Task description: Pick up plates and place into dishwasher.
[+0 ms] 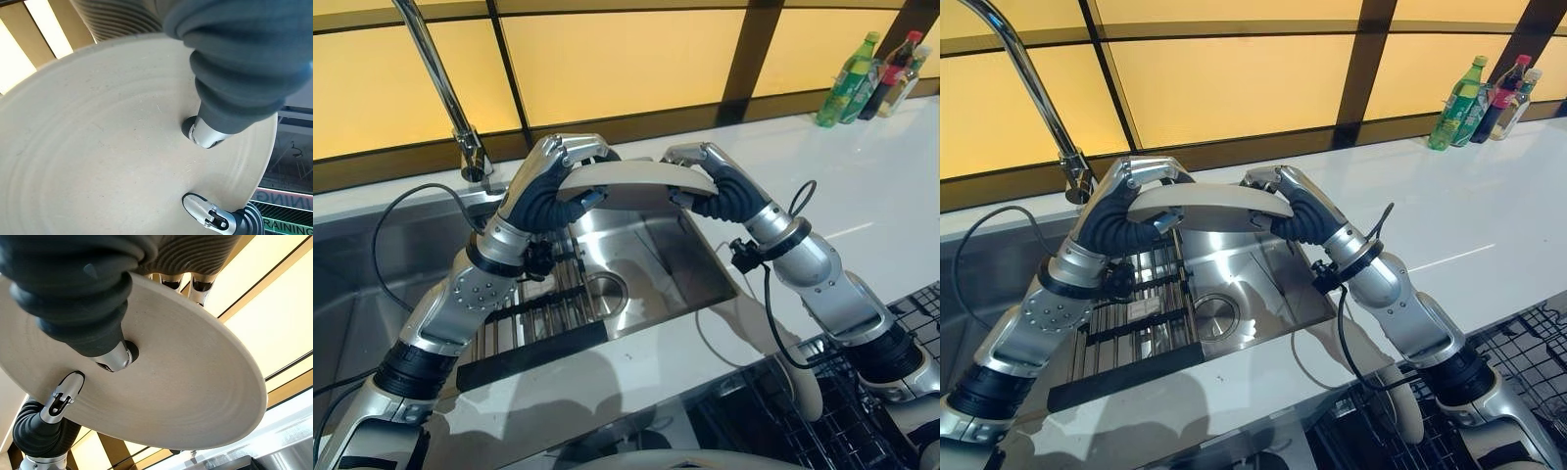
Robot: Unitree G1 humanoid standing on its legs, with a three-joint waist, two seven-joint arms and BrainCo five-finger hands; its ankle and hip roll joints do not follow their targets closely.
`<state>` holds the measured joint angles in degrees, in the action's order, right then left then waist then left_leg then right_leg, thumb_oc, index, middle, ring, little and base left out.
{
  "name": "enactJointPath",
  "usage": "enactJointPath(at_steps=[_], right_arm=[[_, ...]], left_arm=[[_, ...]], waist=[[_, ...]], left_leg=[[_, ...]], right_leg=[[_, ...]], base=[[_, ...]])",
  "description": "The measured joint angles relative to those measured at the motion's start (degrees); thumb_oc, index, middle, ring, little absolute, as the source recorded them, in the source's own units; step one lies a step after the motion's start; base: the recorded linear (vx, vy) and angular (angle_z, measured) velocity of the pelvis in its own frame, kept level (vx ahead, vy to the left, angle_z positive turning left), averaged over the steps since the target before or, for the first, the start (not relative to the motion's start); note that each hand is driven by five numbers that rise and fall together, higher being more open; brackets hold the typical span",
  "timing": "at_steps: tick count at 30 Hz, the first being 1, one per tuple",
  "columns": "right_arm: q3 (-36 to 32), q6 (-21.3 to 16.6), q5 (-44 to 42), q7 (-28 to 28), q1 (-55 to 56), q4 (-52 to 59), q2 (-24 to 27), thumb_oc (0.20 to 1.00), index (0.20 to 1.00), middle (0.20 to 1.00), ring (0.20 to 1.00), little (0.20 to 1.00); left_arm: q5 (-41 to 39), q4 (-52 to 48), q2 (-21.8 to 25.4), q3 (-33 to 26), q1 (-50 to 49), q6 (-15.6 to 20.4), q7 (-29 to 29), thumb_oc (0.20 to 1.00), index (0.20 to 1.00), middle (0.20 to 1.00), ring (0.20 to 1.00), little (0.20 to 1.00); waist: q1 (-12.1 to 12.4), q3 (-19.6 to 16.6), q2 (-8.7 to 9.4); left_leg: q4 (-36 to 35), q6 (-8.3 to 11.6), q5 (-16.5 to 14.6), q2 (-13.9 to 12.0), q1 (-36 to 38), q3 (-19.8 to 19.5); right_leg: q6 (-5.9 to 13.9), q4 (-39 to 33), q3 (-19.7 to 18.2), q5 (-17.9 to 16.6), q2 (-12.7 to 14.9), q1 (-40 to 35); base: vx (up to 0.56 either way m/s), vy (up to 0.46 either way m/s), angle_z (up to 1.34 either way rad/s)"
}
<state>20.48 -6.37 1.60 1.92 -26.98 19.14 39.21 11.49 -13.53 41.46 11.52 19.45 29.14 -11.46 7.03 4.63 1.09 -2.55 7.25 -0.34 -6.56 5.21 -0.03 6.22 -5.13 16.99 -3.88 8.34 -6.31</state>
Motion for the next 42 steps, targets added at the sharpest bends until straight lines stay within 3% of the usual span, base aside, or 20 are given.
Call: enactJointPath(at_steps=[1,13,23,28,34,35,42], right_arm=[[-0.06,-0.02,0.00,-0.11,0.01,0.01,-0.02,0.200,0.200,0.200,0.200,0.200],[-3.04,-0.02,1.25,-1.21,2.71,-0.02,-0.07,0.200,0.200,0.200,0.200,0.200],[-9.00,-0.14,3.73,-3.35,4.96,-0.20,0.25,0.200,0.200,0.200,0.200,0.200],[-12.96,-0.13,6.78,-5.01,7.43,-1.19,3.37,0.200,0.200,0.200,0.200,0.200],[-24.92,0.40,8.19,-8.15,15.62,-5.21,4.86,0.200,0.200,0.200,0.200,0.200],[-26.31,0.40,8.53,-8.46,17.06,-5.58,4.92,0.200,0.200,0.200,0.200,0.200],[-34.09,2.32,9.10,-10.08,26.13,-7.47,5.17,0.200,0.200,0.200,0.200,0.200]], left_arm=[[-0.15,0.00,0.00,0.00,0.00,-0.41,0.05,1.000,1.000,1.000,1.000,1.000],[-2.20,-2.92,-0.42,-2.77,0.00,-1.30,-2.81,1.000,1.000,1.000,1.000,1.000],[-5.45,-2.70,-2.12,-11.14,-0.47,-2.54,-8.85,1.000,1.000,1.000,1.000,1.000],[-6.05,-2.67,-2.45,-14.60,-3.00,-2.72,-9.62,1.000,1.000,1.000,1.000,1.000],[-9.01,-0.73,-2.38,-22.06,-8.28,-2.87,-11.03,1.000,1.000,1.000,1.000,1.000],[-9.06,-0.57,-2.45,-23.20,-9.12,-2.92,-11.22,1.000,1.000,1.000,1.000,1.000],[-10.51,0.09,-2.47,-25.52,-10.67,-3.81,-11.43,1.000,1.000,1.000,1.000,1.000]], waist=[[-0.04,0.02,-0.03],[-0.38,0.11,-0.07],[-1.88,0.12,-0.10],[-2.41,0.13,-0.09],[-4.90,0.25,-0.12],[-6.30,0.18,0.01],[-10.87,0.31,-0.13]], left_leg=[[0.00,0.00,0.00,0.00,0.00,0.00],[0.10,-0.01,0.00,0.00,0.00,0.03],[0.15,-0.01,-0.01,-0.03,0.20,0.30],[0.10,-0.02,-0.02,-0.17,0.48,1.47],[-0.92,-0.01,-0.03,-1.14,2.34,5.55],[-1.09,-0.27,-0.21,-1.26,2.52,6.32],[-2.36,-0.18,-0.16,-2.39,4.25,10.39]], right_leg=[[0.01,0.00,0.00,0.00,0.00,0.01],[0.00,0.02,-0.01,0.01,0.01,-0.01],[-0.01,0.09,-0.22,0.00,-0.01,0.00],[-0.04,0.65,-1.39,-0.02,-0.03,0.73],[-0.62,0.94,-5.31,-0.59,-0.81,2.14],[-0.76,0.98,-6.00,-0.70,-1.09,2.49],[-1.12,0.70,-9.39,-1.22,-2.34,3.79]], base=[[0.00,0.000,0.00],[0.00,0.000,0.00],[0.00,0.001,0.00],[0.00,0.012,-0.10],[-0.01,0.003,-0.33],[-0.02,-0.011,-0.45],[-0.03,-0.038,-0.30]])
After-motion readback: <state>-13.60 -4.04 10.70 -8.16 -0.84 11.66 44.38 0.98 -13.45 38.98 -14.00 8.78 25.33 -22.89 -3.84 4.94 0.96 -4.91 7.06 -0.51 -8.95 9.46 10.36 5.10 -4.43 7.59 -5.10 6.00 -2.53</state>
